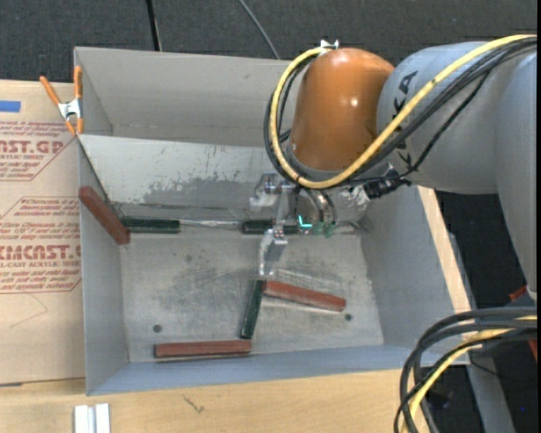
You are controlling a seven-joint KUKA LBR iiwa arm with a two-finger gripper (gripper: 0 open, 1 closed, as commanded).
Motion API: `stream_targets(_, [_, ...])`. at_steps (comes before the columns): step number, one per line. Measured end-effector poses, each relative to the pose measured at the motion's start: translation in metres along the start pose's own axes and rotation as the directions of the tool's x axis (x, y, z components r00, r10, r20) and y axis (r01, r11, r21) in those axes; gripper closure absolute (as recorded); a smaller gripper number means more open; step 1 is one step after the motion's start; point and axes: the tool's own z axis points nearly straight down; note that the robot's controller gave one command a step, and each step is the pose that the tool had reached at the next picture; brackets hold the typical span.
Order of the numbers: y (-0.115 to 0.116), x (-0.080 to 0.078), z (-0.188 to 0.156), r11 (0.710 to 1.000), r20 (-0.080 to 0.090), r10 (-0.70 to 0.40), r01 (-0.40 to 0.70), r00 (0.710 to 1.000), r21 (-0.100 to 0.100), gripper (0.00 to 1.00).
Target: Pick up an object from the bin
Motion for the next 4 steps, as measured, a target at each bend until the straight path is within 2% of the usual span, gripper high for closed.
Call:
stream_targets(1, [0.000, -0.002, -0.005, 1.000, 0.008, 0.001, -0.001, 1.000, 0.000, 0.00])
stream_targets(2, [-0.005, 0.025, 0.036, 0.997, 0.012, -0.075, 0.074, 0.997, 0.001, 0.00])
stream_targets(3, [-0.016, 0.053, 0.108, 0.991, 0.019, -0.133, 0.133, 0.991, 0.001, 1.00])
stream_targets(4, [-0.016, 0.053, 0.108, 0.991, 0.019, -0.133, 0.133, 0.991, 0.001, 1.00])
